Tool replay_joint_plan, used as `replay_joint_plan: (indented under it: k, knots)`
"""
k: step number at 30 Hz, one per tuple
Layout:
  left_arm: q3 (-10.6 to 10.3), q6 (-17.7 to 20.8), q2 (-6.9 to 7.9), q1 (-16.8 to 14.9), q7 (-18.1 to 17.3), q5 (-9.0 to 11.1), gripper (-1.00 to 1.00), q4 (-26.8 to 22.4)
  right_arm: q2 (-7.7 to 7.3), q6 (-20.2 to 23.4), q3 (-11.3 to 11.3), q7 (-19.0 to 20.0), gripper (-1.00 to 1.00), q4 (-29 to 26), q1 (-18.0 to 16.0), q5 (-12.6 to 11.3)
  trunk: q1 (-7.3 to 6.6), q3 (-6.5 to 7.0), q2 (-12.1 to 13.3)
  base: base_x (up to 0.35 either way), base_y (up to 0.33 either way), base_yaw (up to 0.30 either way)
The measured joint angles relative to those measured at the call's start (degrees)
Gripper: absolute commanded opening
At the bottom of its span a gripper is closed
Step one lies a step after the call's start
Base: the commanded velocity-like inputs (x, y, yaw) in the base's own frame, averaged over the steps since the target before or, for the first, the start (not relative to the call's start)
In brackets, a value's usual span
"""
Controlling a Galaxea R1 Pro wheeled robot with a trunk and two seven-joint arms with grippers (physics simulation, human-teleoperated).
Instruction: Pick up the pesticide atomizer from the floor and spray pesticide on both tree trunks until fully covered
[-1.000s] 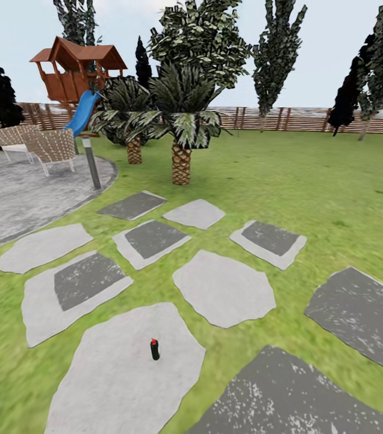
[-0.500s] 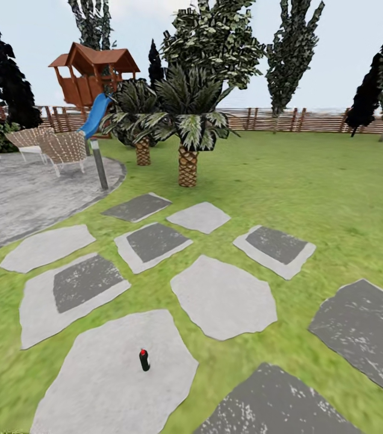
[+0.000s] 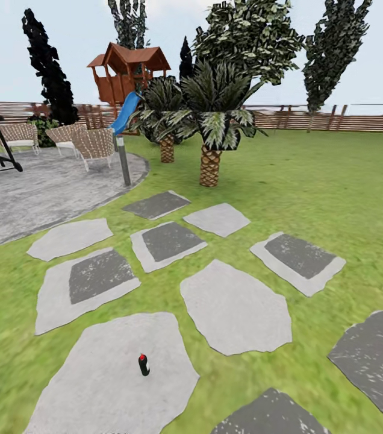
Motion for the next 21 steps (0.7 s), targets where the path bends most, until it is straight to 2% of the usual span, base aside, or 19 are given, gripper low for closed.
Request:
replay_joint_plan:
  k: [7, 17, 21]
  knots:
    - [0.00, -0.03, 0.00, 0.00, 0.00, 0.00, 1.00, -0.09, 0.02, 0.00, 0.00, 0.02, 1.00, 0.00, 0.00, 0.00, 0.00, 0.00, 0.00, 0.009, -0.209, 0.276]
    - [-0.14, -0.39, 0.07, 0.00, -0.08, -0.41, 1.00, -0.43, 0.03, 0.00, -0.13, -0.08, 1.00, -0.28, 0.00, -0.05, 0.00, 0.00, 0.00, 0.000, -0.015, 0.271]
    - [-0.26, -1.66, 0.07, -0.02, -0.16, -0.68, 1.00, -0.51, 0.02, -0.04, -0.27, -0.19, 1.00, -0.37, 0.00, -0.07, 0.00, 0.00, 0.00, 0.000, 0.000, 0.090]
